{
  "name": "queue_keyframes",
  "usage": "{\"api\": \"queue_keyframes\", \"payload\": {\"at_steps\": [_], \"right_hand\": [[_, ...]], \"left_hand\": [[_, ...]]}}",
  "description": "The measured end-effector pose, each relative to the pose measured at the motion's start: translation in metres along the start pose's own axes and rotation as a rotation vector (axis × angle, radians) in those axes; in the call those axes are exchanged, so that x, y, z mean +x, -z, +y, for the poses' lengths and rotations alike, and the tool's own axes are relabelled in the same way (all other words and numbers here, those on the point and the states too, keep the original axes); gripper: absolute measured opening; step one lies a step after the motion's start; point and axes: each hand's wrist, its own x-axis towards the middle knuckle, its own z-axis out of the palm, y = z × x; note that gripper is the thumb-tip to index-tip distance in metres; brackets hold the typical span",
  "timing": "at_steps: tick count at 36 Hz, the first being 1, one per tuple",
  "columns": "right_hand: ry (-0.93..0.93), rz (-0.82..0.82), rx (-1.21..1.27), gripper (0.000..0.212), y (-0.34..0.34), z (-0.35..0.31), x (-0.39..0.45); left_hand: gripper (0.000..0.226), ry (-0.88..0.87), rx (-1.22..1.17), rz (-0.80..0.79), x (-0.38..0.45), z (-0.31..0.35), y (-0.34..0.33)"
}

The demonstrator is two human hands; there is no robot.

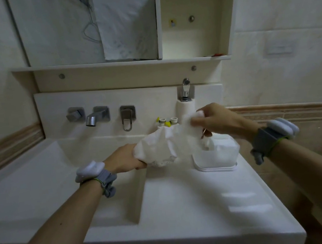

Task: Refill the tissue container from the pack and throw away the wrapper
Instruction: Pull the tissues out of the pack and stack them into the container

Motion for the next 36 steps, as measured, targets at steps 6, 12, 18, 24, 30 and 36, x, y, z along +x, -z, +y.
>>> {"api": "queue_keyframes", "payload": {"at_steps": [6,12,18,24,30,36], "right_hand": [[-0.092,0.101,0.183,0.025,0.006,0.031,0.014],[-0.190,0.076,0.477,0.030,0.001,0.045,0.022],[-0.200,0.035,0.572,0.028,0.000,0.040,0.021],[-0.122,-0.051,0.300,0.014,-0.003,0.032,0.021],[-0.002,-0.112,0.170,0.023,-0.003,0.033,0.027],[0.001,-0.150,-0.070,0.013,0.010,0.038,0.034]], "left_hand": [[0.071,-0.049,0.107,-0.142,0.003,0.006,-0.004],[0.120,-0.022,-0.056,-0.403,0.003,0.024,0.003],[0.094,-0.185,-0.542,-0.424,0.005,0.054,0.011],[0.067,-0.163,-0.602,-0.043,0.028,0.087,-0.006],[0.036,-0.177,-0.686,0.200,0.046,0.101,-0.019],[0.014,-0.156,-0.808,0.292,0.058,0.098,-0.021]]}}
